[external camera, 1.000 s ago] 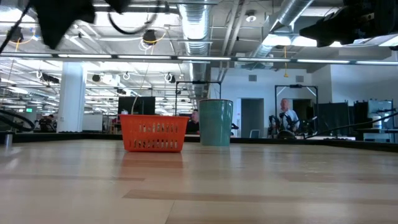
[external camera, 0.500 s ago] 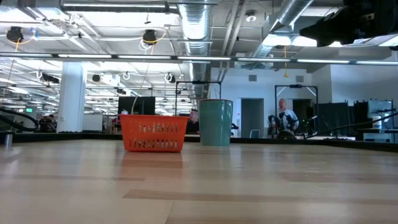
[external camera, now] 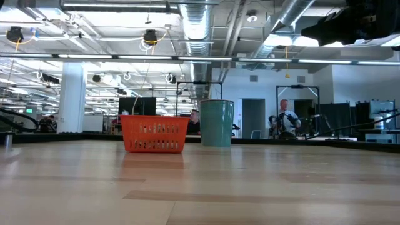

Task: Pick and place items into bin
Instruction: Put the green stevia packet into the orange bin

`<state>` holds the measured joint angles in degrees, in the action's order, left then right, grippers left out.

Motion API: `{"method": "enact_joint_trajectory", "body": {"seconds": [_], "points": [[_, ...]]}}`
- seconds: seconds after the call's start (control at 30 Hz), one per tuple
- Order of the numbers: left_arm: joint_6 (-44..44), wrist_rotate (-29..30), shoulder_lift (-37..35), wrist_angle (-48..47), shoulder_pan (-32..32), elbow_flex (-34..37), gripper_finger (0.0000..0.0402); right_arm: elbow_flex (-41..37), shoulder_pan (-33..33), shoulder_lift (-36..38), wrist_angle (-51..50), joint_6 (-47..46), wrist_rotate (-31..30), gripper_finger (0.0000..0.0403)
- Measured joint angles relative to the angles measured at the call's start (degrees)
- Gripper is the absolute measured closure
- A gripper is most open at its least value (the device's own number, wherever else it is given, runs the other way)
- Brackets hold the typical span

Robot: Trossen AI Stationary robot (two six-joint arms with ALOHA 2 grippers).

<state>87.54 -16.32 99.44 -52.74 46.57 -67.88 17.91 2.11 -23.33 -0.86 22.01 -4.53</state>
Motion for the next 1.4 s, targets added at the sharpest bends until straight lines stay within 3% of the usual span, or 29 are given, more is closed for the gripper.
{"method": "enact_joint_trajectory", "body": {"seconds": [0.27, 0.57, 1.23, 1.4], "points": [[1.7, -4.4, 0.0, 0.7, 1.4, 4.5, 0.0215, 0.0, 0.0, 0.0, 0.0, 0.4, 0.0, 0.0401], [3.1, -1.5, 0.0, 1.7, 2.7, 4.5, 0.0215, 0.0, 0.0, 0.0, 0.0, 0.4, 0.0, 0.0401], [-3.7, 4.6, 0.5, 1.7, 6.2, 4.4, 0.0215, 0.0, 0.0, 0.0, 0.0, 0.4, 0.0, 0.0401], [-7.8, 1.2, 4.4, 3.2, 6.3, 4.4, 0.0215, 0.0, 0.0, 0.0, 0.0, 0.4, 0.0, 0.0401]]}}
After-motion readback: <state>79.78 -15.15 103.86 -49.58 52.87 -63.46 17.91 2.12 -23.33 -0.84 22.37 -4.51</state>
